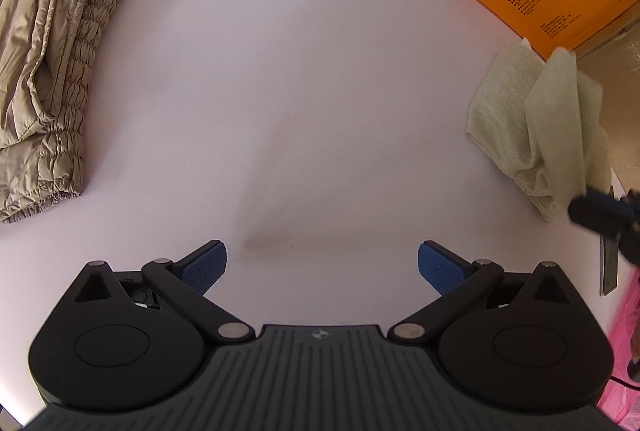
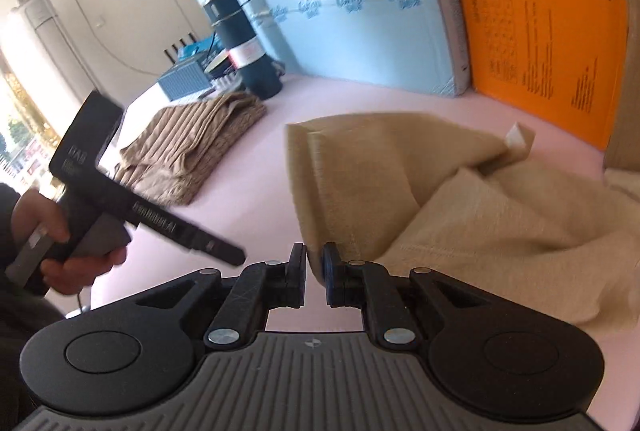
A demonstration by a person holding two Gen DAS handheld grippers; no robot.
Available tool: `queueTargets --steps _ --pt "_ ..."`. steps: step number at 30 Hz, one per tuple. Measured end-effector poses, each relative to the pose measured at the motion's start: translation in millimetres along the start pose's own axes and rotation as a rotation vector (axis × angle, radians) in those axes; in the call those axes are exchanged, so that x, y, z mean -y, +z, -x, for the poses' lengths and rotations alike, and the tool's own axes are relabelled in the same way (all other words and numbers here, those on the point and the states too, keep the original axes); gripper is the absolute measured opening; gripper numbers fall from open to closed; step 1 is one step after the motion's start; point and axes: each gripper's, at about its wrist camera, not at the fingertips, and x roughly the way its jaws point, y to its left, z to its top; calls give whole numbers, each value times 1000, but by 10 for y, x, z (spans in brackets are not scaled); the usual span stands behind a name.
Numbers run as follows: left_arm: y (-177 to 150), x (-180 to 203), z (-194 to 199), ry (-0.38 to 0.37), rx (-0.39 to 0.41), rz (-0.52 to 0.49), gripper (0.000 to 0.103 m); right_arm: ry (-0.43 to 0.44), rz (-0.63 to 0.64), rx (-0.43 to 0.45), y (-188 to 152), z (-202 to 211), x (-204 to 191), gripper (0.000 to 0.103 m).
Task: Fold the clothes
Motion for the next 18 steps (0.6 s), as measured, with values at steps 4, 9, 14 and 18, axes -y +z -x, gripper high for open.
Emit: queueTargets --steps 4,9,14,18 --pt "-53 114 7 -17 -10 -43 103 33 -59 -92 -513 100 -198 9" --pt "-67 238 -43 -34 -25 -79 103 2 -135 -158 -975 268 -337 12" --pt "50 356 -172 -47 -29 -111 103 -82 -202 -80 -1078 440 -337 46" --pt "156 552 -281 -60 43 -222 103 -154 -240 -11 -1029 538 -264 79"
